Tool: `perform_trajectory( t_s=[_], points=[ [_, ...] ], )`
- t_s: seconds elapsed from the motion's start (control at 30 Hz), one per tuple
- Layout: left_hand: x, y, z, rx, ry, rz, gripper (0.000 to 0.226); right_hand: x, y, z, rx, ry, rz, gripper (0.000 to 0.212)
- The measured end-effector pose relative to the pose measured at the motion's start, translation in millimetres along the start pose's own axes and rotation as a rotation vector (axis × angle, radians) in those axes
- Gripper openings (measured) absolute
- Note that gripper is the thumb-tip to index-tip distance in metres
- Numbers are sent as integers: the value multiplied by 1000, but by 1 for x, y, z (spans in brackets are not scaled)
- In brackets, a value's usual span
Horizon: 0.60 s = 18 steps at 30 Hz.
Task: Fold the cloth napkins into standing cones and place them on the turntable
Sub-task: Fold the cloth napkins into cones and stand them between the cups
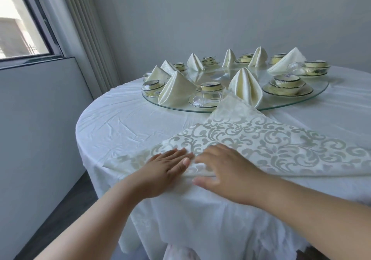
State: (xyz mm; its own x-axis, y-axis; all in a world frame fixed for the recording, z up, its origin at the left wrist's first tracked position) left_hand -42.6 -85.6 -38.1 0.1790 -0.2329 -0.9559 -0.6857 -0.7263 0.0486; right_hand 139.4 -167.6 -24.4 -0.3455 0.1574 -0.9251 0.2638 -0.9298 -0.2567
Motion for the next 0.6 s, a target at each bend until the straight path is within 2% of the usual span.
perform_trajectory(
  t_s=[0.03, 0.1, 0.2, 0.27, 0.33, 0.43, 0.5, 0.6],
  points=[
    [-5, 0, 3, -21, 120, 10, 86, 6, -8, 5, -16, -15, 11, 49],
    [-17, 3, 12, -92, 375, 23, 73, 12, -17, 7, -29, 0, 18, 35],
    [-32, 13, 25, -117, 482, 1, 64, 14, -23, 8, -34, 104, -15, 28],
    [-41, 18, 35, -91, 479, -35, 64, 16, -25, 10, -66, 195, -43, 25],
    [-48, 24, 47, -86, 473, -30, 61, 15, -26, 7, -36, 178, -53, 27],
    [-54, 34, 65, -89, 201, -12, 38, 5, -25, -3, 77, -2, -45, 31],
    [-56, 40, 71, -84, 12, -119, 29, -1, -23, -7, 126, -50, -46, 33],
    [-66, 47, 66, -45, -11, -215, 20, -4, -14, 2, 105, -54, -61, 20]
  ],
)
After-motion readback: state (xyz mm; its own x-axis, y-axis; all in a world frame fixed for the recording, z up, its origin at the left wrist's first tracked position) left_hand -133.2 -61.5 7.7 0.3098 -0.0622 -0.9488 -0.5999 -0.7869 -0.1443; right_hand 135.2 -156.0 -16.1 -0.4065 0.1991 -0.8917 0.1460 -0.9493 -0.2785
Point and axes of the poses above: each hand's wrist, its own y-axis away from the middle knuckle, its own x-axis out of the palm, z = x × y, the point moved 1 cm from there along -y, towards the middle knuckle, and after that the axes turned 3 degrees about -y, right-handed, at the moved point
